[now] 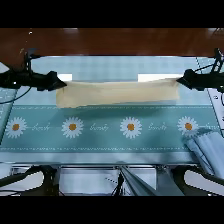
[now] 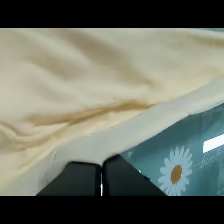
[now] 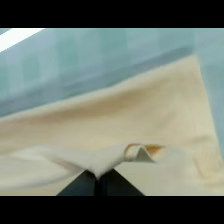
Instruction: Fold the shirts.
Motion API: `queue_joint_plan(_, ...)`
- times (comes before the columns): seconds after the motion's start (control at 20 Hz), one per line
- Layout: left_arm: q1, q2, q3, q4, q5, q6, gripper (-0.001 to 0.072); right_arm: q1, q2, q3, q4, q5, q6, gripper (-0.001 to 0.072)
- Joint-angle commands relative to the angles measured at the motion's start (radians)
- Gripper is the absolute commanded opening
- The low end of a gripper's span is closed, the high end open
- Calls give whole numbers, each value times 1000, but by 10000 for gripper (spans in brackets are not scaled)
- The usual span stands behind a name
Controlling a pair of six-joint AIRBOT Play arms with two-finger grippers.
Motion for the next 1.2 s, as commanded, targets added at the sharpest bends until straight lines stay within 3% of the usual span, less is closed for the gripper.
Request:
queue_joint_plan(0.0,5,-208,211,-31,-60,-32,27,68,-108,50,48,-208,-1,17)
queue_joint_plan(0.35,1,-474,362,-30,-162,-60,38,77,-270,67,51,-216,21,19)
queue_joint_plan(0.4,5,-491,362,-28,-183,-64,188,76,-280,67,32,-193,21,20)
queue_joint_plan(0.45,11,-500,362,-11,-206,-95,390,71,-280,67,-21,-169,20,49)
queue_joint_plan(0.5,22,-500,362,18,-237,-113,434,60,-271,67,-80,-146,17,182)
queue_joint_plan(0.55,37,-497,363,32,-277,-113,434,41,-253,67,-144,-117,17,350)
queue_joint_plan(0.6,57,-491,364,31,-322,-113,433,18,-230,67,-205,-91,17,430)
queue_joint_plan(0.75,93,-449,364,31,-398,-111,429,-79,-151,67,-359,-32,97,445)
queue_joint_plan(0.8,95,-431,364,31,-395,-109,429,-114,-143,67,-348,-18,132,507)
queue_joint_plan(1.0,61,-369,364,31,-386,-97,426,-190,-201,66,-134,76,71,608)
queue_joint_plan(1.15,13,-338,364,30,-386,-76,405,-176,-291,66,27,100,45,610)
